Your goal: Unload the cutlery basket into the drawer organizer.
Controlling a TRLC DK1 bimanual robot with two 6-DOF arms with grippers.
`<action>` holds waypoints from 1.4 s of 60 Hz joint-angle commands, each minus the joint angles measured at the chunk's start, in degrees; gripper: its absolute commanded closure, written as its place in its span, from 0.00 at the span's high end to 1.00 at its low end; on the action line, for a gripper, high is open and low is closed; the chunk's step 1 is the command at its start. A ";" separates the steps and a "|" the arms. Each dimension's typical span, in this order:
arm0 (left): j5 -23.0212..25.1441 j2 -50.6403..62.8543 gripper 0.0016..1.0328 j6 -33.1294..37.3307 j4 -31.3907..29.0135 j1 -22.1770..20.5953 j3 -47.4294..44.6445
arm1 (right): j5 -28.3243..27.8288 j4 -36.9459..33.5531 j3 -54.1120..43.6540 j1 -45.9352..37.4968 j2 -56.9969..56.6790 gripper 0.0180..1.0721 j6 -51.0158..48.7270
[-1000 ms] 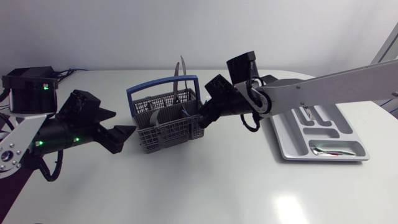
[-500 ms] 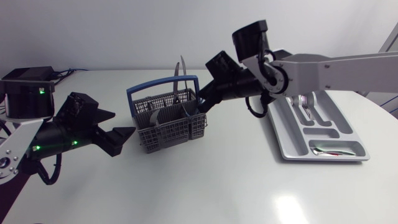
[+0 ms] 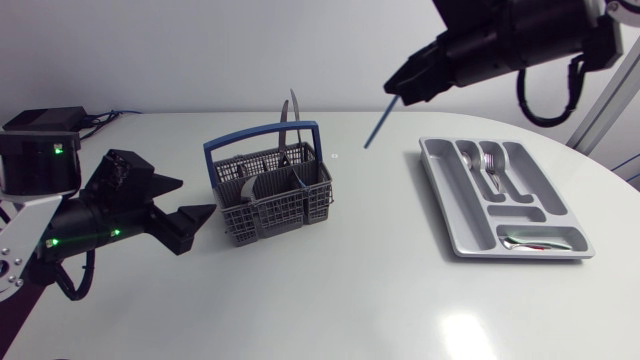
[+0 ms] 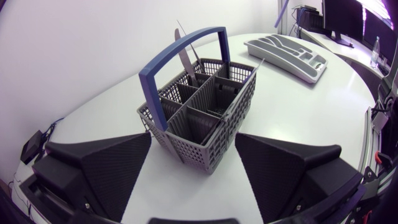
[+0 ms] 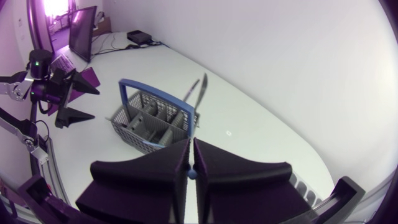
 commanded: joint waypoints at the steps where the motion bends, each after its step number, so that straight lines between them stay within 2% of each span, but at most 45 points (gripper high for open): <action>1: 0.32 -0.72 0.91 1.90 0.85 0.50 -2.21 | -0.33 -4.19 0.56 -4.91 0.56 0.06 -2.77; 14: 0.32 -2.92 0.91 3.31 2.87 -0.20 -3.88 | -1.30 -11.48 -0.23 -19.59 5.84 0.06 -8.48; 26: 0.23 -3.62 0.91 3.92 3.23 -0.46 -4.67 | -1.39 -13.68 -0.58 -26.53 11.64 0.06 -10.68; 44: 0.23 -4.33 0.91 5.24 3.23 -2.31 -4.67 | -1.21 -13.68 -2.25 -29.61 21.31 0.06 -11.38; 56: -0.12 -3.80 0.92 7.18 3.14 -3.98 -3.62 | -1.39 -13.24 1.79 -29.43 30.62 0.06 -10.85; 71: -0.03 -1.78 0.92 10.08 4.37 -5.74 -2.12 | -1.12 -8.67 10.93 -29.34 41.26 0.07 -6.11; 75: -0.03 -1.16 0.92 10.69 5.25 -5.91 -1.86 | -1.04 -7.79 12.07 -29.61 41.70 0.21 -5.23; 81: 0.06 0.33 0.91 11.22 6.21 -6.35 -1.07 | -1.04 -7.18 12.42 -29.87 40.64 0.53 -4.44; 84: 0.15 1.21 0.91 11.66 6.39 -6.44 -0.45 | -0.86 -6.39 11.37 -29.87 39.15 0.62 -4.17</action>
